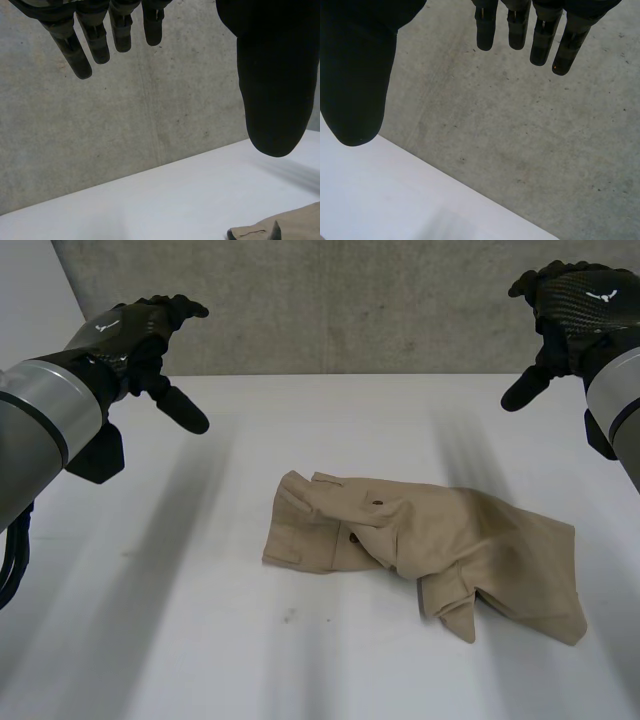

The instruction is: Fold the shorts.

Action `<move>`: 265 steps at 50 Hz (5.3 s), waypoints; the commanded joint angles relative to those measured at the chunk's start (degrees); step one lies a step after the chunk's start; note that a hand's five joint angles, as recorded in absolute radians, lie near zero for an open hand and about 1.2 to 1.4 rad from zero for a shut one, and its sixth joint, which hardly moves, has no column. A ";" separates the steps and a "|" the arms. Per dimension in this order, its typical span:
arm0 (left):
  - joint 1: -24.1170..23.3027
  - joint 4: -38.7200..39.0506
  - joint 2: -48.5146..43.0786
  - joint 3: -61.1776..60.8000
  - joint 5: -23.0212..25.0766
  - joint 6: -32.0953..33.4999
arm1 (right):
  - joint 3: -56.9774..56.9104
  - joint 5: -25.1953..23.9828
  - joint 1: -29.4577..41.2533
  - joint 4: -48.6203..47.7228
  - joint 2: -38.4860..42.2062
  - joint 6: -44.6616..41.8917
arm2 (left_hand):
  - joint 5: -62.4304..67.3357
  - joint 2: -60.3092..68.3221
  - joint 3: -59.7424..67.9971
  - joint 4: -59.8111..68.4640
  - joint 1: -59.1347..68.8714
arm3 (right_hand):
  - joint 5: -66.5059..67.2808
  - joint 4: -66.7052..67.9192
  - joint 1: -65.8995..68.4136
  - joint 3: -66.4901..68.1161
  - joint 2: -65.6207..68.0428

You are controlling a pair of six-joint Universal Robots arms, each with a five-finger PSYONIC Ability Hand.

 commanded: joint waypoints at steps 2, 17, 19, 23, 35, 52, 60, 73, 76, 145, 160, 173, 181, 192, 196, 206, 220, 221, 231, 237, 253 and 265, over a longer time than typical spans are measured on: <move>-0.12 0.26 -0.79 -0.82 0.19 0.08 | -0.25 -0.96 -0.12 0.17 -0.08 -0.90 | -2.04 -0.24 -0.71 -1.42 1.28 | -4.01 -3.72 -1.86 -2.38 -2.99; -6.19 0.09 -25.12 3.48 -0.16 1.66 | 0.10 -9.93 -0.29 4.47 0.10 -14.71 | 5.02 6.82 6.35 5.64 8.34 | -4.01 -3.72 -1.86 -2.38 -2.99; -6.10 0.09 -28.37 5.41 -0.16 0.96 | 0.19 -10.02 -0.38 4.48 0.27 -14.62 | 8.20 10.01 9.54 8.83 11.52 | -4.01 -3.72 -1.86 -2.38 -2.99; -6.19 0.09 -32.24 8.40 0.10 -0.88 | 0.37 -10.02 -0.29 4.48 0.71 -14.53 | 9.73 11.53 11.06 10.35 13.05 | -4.01 -3.72 -1.86 -2.38 -2.99; -7.06 -0.26 -40.07 14.65 2.12 -6.25 | 0.81 -9.93 -0.29 4.48 0.80 -14.71 | 32.89 34.69 34.22 33.51 36.21 | -4.01 -3.72 -1.86 -2.38 -2.99; 1.88 -0.09 -31.39 14.65 0.11 -6.78 | 1.25 -10.02 -0.12 4.30 1.15 -14.88 | 67.24 69.05 68.57 67.86 70.56 | -4.01 -3.72 -1.86 -2.38 -2.99; 11.03 5.44 -19.96 15.35 -6.22 -6.16 | 1.16 -10.02 0.23 4.30 1.68 -14.88 | 67.24 69.05 68.57 67.86 70.56 | -4.01 -3.72 -1.86 -2.38 -2.99; 1.74 15.82 -12.30 14.48 -6.76 -4.84 | 0.98 -9.93 0.59 4.21 2.82 -14.88 | 67.24 69.05 68.57 67.86 70.56 | -4.01 -3.72 -1.86 -2.38 -2.99; -5.45 17.92 -14.92 14.30 -5.53 -4.76 | 0.81 -9.84 0.50 4.12 2.82 -14.88 | 67.24 69.05 68.57 67.86 70.56 | -4.01 -3.72 -1.86 -2.38 -2.99; 4.36 -5.10 -48.16 35.47 8.62 22.40 | -21.52 -14.41 8.14 16.42 38.16 9.58 | 1.49 3.30 2.83 2.12 4.81 | 65.84 66.13 67.98 67.46 66.85; 4.18 -5.19 -48.86 36.97 9.15 23.81 | -6.93 -15.12 12.80 17.39 16.81 -24.71 | 2.49 4.30 3.83 3.12 5.81 | 65.99 66.28 68.14 67.62 67.01; 4.27 -5.45 -46.58 34.96 8.62 26.27 | -3.59 -13.53 12.63 17.57 15.13 -28.68 | 49.26 51.06 50.59 49.88 52.58 | 65.99 66.28 68.14 67.62 67.01; 4.36 -5.54 -39.12 27.06 9.06 30.82 | -5.08 -10.72 12.80 17.40 18.82 -28.86 | 34.68 36.49 36.02 35.31 38.00 | 65.99 66.28 68.14 67.62 67.01; 4.18 -5.71 -38.05 24.76 8.98 35.94 | -5.34 -11.34 12.89 16.96 19.61 -28.77 | 22.52 24.32 23.85 23.14 25.84 | 65.99 66.28 68.14 67.62 67.01; 4.27 -5.80 -37.97 25.02 8.89 36.02 | -5.17 -11.42 12.89 17.04 19.52 -28.77 | 22.52 24.32 23.85 23.14 25.84 | 65.99 66.28 68.14 67.62 67.01; 4.27 -8.87 -35.60 26.34 9.15 36.03 | -4.47 -11.51 12.63 16.96 19.08 -28.94 | 22.01 23.82 23.35 22.64 25.33 | 65.99 66.28 68.14 67.62 67.01; 4.71 -13.62 -33.39 26.86 13.46 36.02 | -4.03 -11.60 12.98 16.78 18.82 -28.86 | 22.18 23.99 23.51 22.80 25.50 | 65.99 66.28 68.14 67.62 67.01; 4.71 -13.54 -33.83 27.04 13.37 36.02 | -4.03 -11.51 12.98 16.78 18.91 -28.86 | 22.18 23.99 23.52 22.81 25.50 | 65.99 66.28 68.14 67.62 67.01; 4.62 -11.70 -40.51 32.39 12.93 35.94 | -2.53 -11.51 12.89 15.99 18.91 -28.86 | 6.07 7.87 7.40 6.69 9.39 | 65.99 66.28 68.14 67.62 67.01; 4.54 -6.42 -41.39 33.37 12.67 35.50 | -1.65 -11.51 12.71 15.90 18.82 -28.86 | 6.37 8.17 7.70 6.99 9.69 | 65.99 66.28 68.14 67.62 67.01; 3.92 -5.01 -44.91 33.99 13.46 35.76 | -2.70 -11.51 12.45 13.45 19.87 -29.12 | 61.33 63.14 62.66 61.96 64.65 | 65.99 66.28 68.14 67.62 67.01; 3.57 6.83 -40.87 39.26 9.95 35.41 | -14.10 -6.96 12.45 5.12 26.02 -33.42 | 67.24 69.05 68.57 67.86 70.56 | 65.99 66.28 68.14 67.62 67.01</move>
